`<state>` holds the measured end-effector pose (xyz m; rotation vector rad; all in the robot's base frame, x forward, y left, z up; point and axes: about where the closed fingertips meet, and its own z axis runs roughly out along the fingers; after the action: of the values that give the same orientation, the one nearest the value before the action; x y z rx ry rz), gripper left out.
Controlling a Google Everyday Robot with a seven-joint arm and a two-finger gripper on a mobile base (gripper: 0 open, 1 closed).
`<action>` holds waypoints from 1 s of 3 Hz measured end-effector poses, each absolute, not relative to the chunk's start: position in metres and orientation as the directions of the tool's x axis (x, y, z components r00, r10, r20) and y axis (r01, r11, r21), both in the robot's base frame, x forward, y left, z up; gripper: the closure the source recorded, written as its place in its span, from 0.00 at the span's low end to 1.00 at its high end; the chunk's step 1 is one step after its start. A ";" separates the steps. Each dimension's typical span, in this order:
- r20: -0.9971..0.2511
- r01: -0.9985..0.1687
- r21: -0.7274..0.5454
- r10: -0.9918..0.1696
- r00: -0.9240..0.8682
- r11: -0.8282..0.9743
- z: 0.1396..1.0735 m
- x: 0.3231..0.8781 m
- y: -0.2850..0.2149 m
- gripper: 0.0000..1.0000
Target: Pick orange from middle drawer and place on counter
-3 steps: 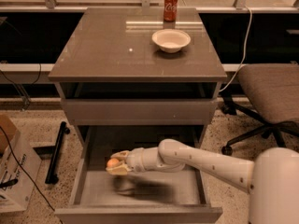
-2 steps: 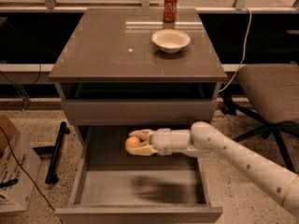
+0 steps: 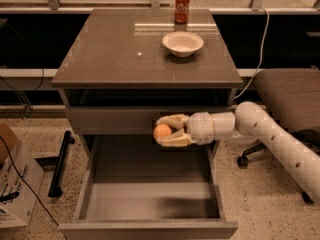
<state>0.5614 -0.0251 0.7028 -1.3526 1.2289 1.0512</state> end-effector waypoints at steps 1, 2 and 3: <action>-0.924 -0.948 -0.301 -0.216 0.316 -0.103 0.805 0.579 -0.050 1.00; -0.872 -0.919 -0.355 -0.294 0.392 -0.171 0.857 0.605 -0.047 1.00; -0.826 -0.900 -0.391 -0.357 0.436 -0.194 0.898 0.638 -0.037 1.00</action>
Offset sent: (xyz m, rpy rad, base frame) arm 0.0954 -0.0395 0.2432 -0.3141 -0.4020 0.1210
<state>0.6379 -0.0374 0.8978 -1.7585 1.0853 0.7308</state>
